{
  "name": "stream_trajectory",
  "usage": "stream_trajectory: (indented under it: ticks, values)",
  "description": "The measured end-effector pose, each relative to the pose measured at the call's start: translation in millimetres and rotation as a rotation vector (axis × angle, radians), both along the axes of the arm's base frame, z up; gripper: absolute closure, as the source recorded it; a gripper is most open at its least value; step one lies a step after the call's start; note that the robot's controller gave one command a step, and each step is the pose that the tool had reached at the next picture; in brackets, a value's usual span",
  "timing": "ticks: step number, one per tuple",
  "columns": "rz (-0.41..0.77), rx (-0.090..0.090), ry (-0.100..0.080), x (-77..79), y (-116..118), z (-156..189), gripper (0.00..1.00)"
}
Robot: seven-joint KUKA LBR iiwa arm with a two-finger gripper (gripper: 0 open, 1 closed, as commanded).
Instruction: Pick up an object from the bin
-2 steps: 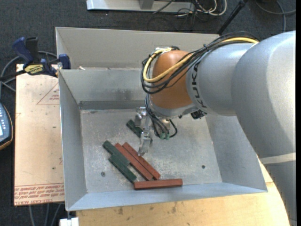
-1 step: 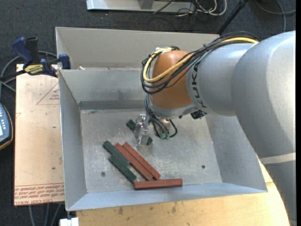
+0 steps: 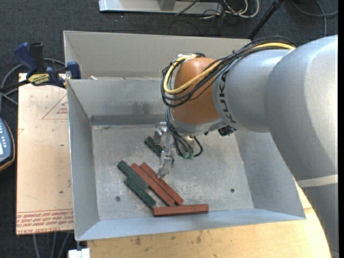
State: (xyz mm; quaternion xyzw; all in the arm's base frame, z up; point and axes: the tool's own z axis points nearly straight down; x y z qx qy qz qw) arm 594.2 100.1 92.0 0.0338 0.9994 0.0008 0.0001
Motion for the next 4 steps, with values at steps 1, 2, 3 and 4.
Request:
stream_trajectory:
  ticks: [1, 2, 3, 4]
  values:
    - [0.000, 0.000, 0.000, 0.0, 0.0, 0.0, 1.00]
    - [0.000, 0.000, 0.000, 0.0, 0.0, 0.0, 0.00]
    - [0.000, 0.000, 0.000, 0.0, -0.1, 0.0, 1.00]
    - [0.000, 0.000, 0.000, 0.0, -0.1, 0.0, 0.00]
